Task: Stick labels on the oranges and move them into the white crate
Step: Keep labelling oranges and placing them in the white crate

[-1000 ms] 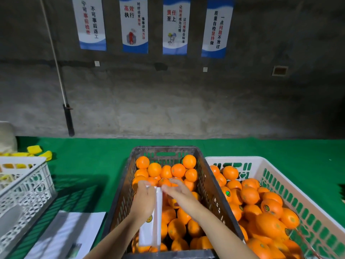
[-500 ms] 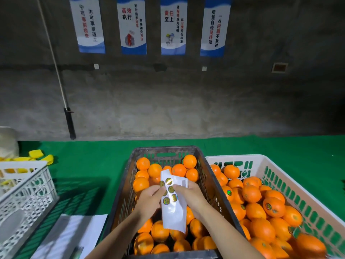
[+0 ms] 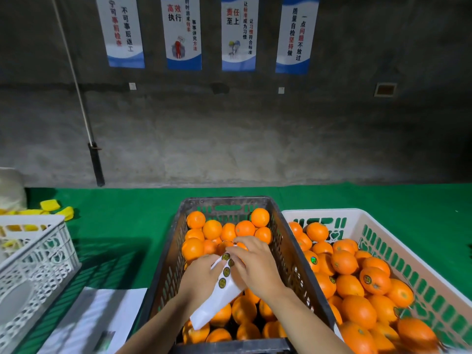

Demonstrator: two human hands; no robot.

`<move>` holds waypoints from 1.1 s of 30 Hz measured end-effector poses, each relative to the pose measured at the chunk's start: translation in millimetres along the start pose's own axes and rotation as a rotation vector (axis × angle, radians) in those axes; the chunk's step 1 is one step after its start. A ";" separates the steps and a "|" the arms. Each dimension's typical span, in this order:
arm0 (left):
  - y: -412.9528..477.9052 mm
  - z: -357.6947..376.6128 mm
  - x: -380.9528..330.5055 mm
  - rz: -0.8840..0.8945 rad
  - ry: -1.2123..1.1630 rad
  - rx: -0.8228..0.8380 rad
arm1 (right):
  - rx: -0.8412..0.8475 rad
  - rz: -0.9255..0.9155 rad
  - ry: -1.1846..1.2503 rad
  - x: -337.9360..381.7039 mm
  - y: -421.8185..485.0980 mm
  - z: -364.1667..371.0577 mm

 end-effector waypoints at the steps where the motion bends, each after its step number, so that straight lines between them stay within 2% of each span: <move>1: 0.4 1.9 3.1 -0.011 0.004 0.028 | 0.035 -0.004 -0.007 0.3 0.7 2.8; 4: 0.2 5.1 13.7 -0.056 0.068 0.111 | 0.131 0.026 0.017 -4.7 1.0 8.0; 11: -0.1 5.8 2.4 0.004 0.167 0.197 | 0.195 0.113 0.085 -10.9 0.7 9.2; 15: 0.8 9.0 -1.7 -0.151 -0.218 0.189 | 0.166 0.168 0.113 -14.1 1.8 6.9; 18: 4.0 8.4 -0.9 -0.262 -0.340 0.126 | 0.133 0.191 0.105 -17.1 2.7 4.3; 21: 1.6 -0.8 9.6 -0.337 -0.248 0.033 | 0.026 0.285 0.221 -21.3 2.9 -1.0; 23: -0.5 -9.6 17.1 -0.298 0.091 0.044 | -0.024 0.426 0.324 -32.2 2.2 -2.8; 25: -0.8 -11.1 15.6 -0.204 0.525 0.130 | 0.102 0.557 0.302 -46.4 -0.1 8.0; 26: -0.9 -10.2 15.4 -0.178 0.640 0.163 | 0.221 0.597 0.234 -53.2 -2.3 17.9; 28: -1.3 -7.6 18.9 -0.154 0.727 0.211 | 0.469 0.614 0.110 -60.9 -9.9 38.0; 30: -1.4 -7.2 22.5 -0.124 0.765 0.226 | 0.697 0.588 0.089 -56.1 -18.8 52.8; 33: -2.2 -6.0 26.1 -0.080 0.783 0.244 | 0.955 0.537 0.082 -41.6 -31.8 66.3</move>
Point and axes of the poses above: each hand's wrist, its own y-axis towards the middle knuckle, its own z-axis out of the palm, x = y × z, the point moved 6 cm from there along y, towards the middle knuckle, and after that the axes turned 9 degrees about z, right-handed, at the moved point
